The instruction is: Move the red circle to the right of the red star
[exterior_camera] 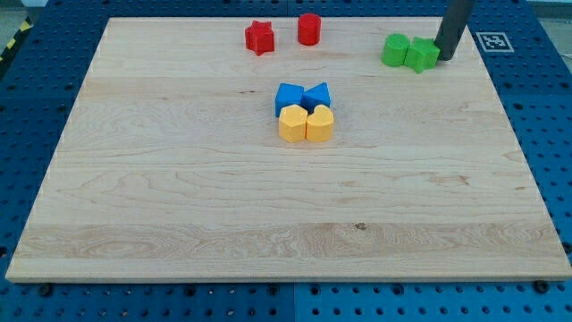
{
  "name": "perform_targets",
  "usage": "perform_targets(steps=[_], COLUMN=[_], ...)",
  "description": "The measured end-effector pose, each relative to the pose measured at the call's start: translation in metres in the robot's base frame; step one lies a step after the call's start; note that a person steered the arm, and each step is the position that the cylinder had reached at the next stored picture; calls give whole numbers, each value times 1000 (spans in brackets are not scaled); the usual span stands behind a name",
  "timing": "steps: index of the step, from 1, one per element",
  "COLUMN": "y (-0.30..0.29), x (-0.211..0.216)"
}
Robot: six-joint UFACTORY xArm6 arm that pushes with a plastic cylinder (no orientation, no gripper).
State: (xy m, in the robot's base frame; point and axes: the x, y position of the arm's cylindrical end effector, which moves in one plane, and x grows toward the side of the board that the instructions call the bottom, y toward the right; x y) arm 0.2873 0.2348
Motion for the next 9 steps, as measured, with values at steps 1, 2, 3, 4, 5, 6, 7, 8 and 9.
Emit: perform_targets(steps=[1, 2, 3, 4, 5, 6, 7, 8, 9], y=[12, 35, 22, -4, -26, -36, -55, -86, -89], x=[-1, -3, -30, -56, -56, -56, -56, -56, -56])
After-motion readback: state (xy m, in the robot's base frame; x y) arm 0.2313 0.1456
